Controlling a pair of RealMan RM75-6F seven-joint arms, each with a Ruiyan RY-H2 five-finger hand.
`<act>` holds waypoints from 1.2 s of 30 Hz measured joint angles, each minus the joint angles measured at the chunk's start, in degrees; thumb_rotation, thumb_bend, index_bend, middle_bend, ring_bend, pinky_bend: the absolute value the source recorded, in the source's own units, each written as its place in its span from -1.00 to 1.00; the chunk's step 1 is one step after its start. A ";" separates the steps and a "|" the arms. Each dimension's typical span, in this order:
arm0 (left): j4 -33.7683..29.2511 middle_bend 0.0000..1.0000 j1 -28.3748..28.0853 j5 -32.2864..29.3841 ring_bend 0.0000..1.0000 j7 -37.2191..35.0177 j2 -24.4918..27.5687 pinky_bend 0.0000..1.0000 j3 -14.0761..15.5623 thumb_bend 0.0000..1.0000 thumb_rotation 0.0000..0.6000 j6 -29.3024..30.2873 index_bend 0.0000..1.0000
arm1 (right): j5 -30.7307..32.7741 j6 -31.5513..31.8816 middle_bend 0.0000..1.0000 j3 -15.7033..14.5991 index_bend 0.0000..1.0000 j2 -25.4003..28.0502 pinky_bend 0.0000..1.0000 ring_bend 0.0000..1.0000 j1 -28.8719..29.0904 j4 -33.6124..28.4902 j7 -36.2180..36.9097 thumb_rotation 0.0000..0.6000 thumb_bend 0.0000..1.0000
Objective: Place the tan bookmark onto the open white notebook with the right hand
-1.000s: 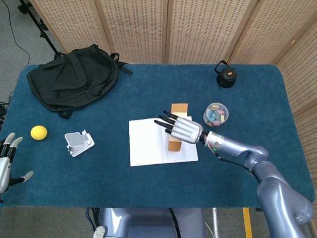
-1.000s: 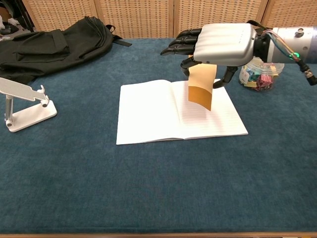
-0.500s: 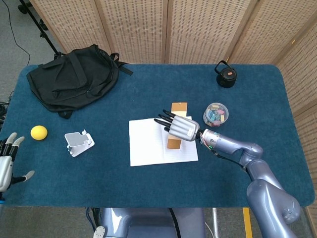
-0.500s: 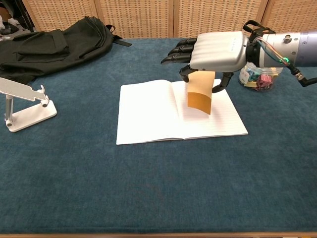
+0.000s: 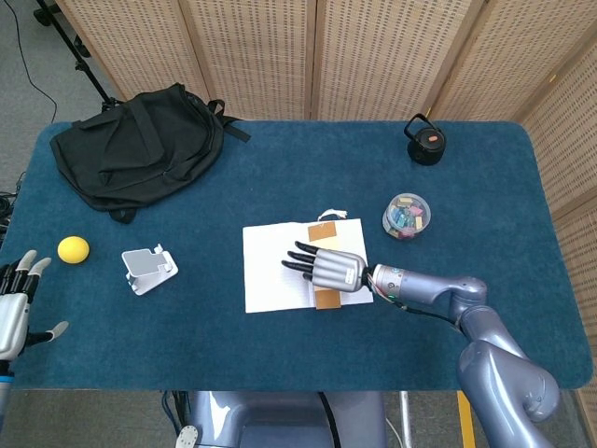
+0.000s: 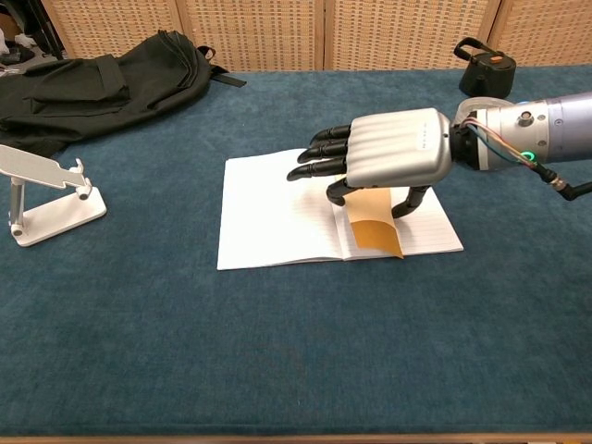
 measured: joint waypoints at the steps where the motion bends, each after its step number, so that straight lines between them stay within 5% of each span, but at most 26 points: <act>1: 0.04 -1.00 0.00 -0.01 -1.00 -0.12 0.05 -1.00 0.00 -1.00 1.00 -0.03 -1.00 | 0.07 -0.08 -0.94 0.01 -0.12 -0.07 -0.81 -1.00 0.01 0.15 -0.28 1.00 -0.30; 13: 0.00 -1.00 0.02 0.24 -1.00 -0.38 0.20 -1.00 0.18 -1.00 1.00 0.08 -1.00 | 1.61 -1.63 -0.94 0.27 -0.15 -1.01 -0.80 -1.00 -0.46 1.32 -2.33 1.00 -0.38; 20: 0.09 -1.00 -0.13 0.03 -1.00 -0.02 0.03 -1.00 0.18 -1.00 1.00 -0.15 -1.00 | 2.11 -1.97 -1.00 0.24 -0.84 -0.67 -0.80 -1.00 -0.43 0.50 -1.93 1.00 -0.48; 31: -0.05 -1.00 -0.15 0.13 -1.00 -0.24 0.16 -1.00 0.25 -1.00 1.00 -0.12 -1.00 | 4.33 -1.48 -1.00 2.24 -0.88 1.81 -0.80 -1.00 -0.28 -2.56 -3.38 1.00 -0.48; 34: -0.12 -1.00 -0.05 0.33 -1.00 -0.75 0.35 -1.00 0.25 -1.00 1.00 0.08 -1.00 | 5.22 -0.66 -1.00 3.05 -0.88 3.02 -0.80 -1.00 -0.54 -4.62 -2.98 1.00 -0.32; 36: -0.17 -1.00 0.00 0.51 -1.00 -0.93 0.48 -1.00 0.31 -1.00 1.00 0.17 -1.00 | 6.02 -0.50 -1.00 3.59 -0.88 3.83 -0.80 -1.00 -0.88 -6.52 -2.18 1.00 0.06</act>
